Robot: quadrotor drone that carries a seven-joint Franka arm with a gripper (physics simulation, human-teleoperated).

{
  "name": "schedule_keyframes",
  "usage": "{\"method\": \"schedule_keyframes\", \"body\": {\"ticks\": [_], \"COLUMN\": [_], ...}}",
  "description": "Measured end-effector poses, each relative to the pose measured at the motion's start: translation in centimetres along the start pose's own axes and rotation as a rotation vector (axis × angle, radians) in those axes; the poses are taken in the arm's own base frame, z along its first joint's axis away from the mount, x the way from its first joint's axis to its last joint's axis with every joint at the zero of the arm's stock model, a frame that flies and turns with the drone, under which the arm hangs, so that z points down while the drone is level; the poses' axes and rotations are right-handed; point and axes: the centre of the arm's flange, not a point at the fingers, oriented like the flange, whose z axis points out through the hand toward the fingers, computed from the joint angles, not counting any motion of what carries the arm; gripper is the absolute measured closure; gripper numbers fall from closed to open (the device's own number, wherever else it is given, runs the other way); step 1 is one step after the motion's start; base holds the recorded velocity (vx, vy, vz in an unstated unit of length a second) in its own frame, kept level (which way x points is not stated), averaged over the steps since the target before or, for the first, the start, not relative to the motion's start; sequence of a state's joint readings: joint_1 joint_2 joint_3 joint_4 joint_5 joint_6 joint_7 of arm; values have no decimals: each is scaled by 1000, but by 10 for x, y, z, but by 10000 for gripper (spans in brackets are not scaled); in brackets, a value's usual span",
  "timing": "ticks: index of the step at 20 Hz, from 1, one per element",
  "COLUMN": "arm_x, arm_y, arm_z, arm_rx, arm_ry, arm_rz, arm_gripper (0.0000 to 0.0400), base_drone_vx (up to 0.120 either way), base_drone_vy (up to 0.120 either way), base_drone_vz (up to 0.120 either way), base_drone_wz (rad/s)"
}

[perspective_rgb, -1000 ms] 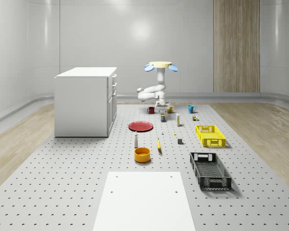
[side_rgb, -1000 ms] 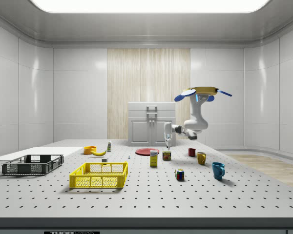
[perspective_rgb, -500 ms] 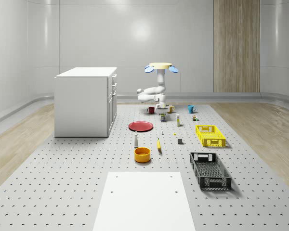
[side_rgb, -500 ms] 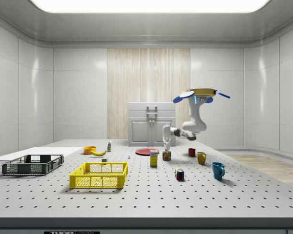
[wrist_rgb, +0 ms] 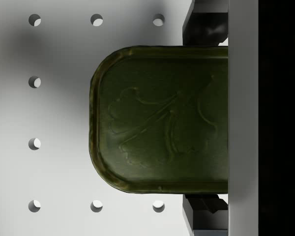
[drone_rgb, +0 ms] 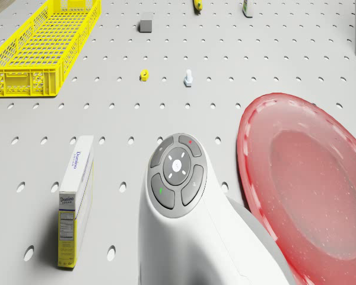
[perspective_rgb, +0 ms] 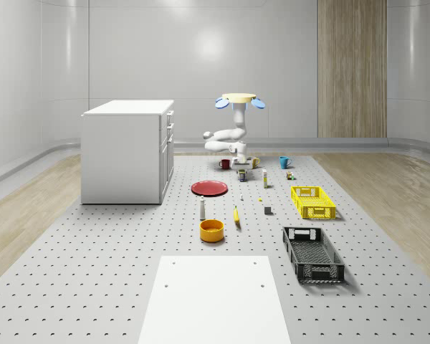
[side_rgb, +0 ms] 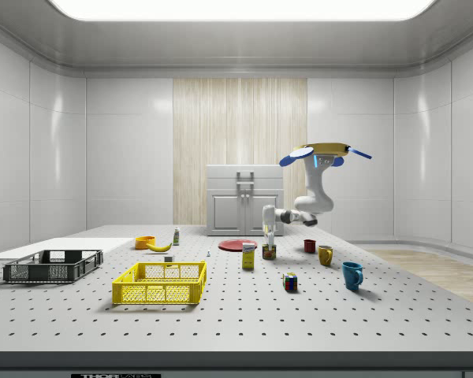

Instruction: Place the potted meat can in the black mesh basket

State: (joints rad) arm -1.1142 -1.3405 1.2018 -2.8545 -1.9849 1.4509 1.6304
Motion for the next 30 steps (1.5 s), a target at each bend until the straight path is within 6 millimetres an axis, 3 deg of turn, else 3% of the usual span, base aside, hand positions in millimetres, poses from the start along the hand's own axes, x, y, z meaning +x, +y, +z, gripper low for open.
{"method": "schedule_keyframes", "body": {"ticks": [3,13,18,23,30], "arm_x": [0,0,0,0,0], "arm_y": [0,0,0,0,0], "arm_z": [1,-8,-20,-25,-27], "arm_rx": [0,-2,-3,-3,-3], "arm_ry": [0,4,5,5,5], "arm_rz": [0,6,4,3,2], "arm_gripper": [103,111,111,112,112], "base_drone_vx": [0,0,8,120,120], "base_drone_vy": [0,0,16,120,6], "base_drone_vz": [0,4,120,120,0], "base_drone_wz": [0,0,0,0,0]}}
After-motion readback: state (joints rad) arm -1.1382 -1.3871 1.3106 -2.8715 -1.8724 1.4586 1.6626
